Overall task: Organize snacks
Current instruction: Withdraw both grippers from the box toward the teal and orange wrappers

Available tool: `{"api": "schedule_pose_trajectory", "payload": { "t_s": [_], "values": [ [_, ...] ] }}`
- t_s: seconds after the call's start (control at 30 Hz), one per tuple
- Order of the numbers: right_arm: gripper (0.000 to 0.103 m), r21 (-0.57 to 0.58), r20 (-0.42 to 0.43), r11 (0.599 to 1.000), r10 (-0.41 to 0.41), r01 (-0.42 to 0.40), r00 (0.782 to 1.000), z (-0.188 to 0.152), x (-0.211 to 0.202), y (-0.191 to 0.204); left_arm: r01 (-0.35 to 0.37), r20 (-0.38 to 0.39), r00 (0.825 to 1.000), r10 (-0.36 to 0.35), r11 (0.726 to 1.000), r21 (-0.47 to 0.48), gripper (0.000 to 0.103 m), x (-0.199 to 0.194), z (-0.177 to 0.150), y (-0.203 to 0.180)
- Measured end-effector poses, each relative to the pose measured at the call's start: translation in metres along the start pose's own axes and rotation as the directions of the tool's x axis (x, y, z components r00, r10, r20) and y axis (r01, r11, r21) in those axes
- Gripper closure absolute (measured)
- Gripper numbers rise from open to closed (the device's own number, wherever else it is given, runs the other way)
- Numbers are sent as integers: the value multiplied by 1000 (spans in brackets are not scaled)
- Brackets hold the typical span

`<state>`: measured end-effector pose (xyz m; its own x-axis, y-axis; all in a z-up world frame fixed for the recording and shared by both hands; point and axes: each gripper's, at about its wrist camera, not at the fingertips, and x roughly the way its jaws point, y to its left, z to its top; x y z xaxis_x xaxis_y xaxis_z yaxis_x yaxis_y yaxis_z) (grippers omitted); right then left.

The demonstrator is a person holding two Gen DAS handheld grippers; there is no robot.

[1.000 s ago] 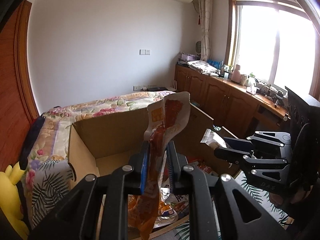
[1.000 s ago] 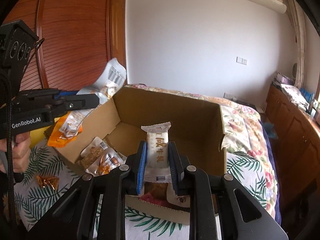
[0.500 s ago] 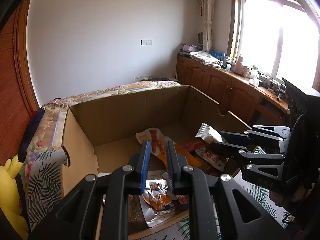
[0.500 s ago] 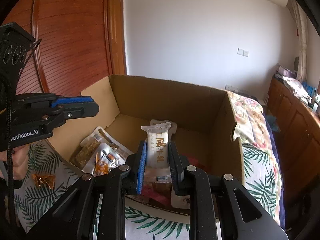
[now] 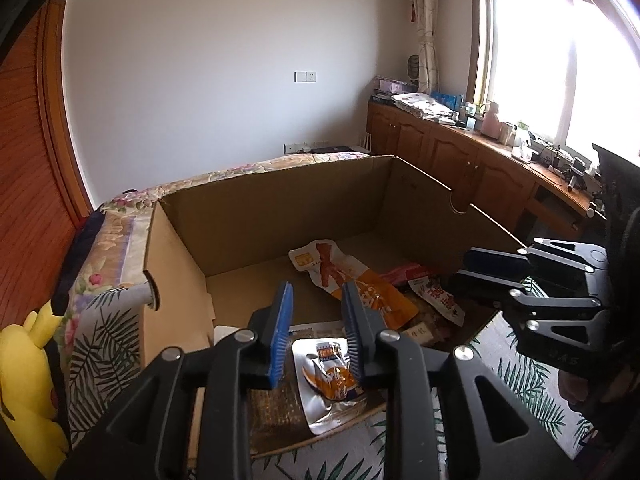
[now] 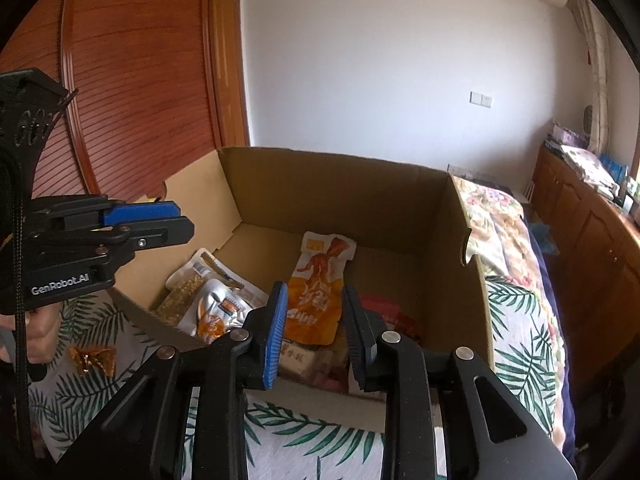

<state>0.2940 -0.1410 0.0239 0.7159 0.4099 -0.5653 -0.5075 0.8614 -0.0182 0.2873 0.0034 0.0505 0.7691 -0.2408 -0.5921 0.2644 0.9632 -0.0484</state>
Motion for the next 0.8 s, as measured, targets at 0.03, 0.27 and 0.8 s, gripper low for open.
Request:
{"api": "schedule_pose_trajectory", "payload": {
  "t_s": [0.03,0.27,0.8],
  "values": [
    [76,1,5,1000,3,-3,1000,-1,-5,2,1,1,1000,-1,1000,-1,78,-3,0,-1],
    [75,-6,39,1000,12,-12,999,-11,-46,23,-1,38,999,1,1000,-11,64,-39,-6,1],
    [66,61,-56,998,24,-21,998,-89,-71,59,-37,0,999,37,999,-23,47,-90,-73,25]
  ]
}}
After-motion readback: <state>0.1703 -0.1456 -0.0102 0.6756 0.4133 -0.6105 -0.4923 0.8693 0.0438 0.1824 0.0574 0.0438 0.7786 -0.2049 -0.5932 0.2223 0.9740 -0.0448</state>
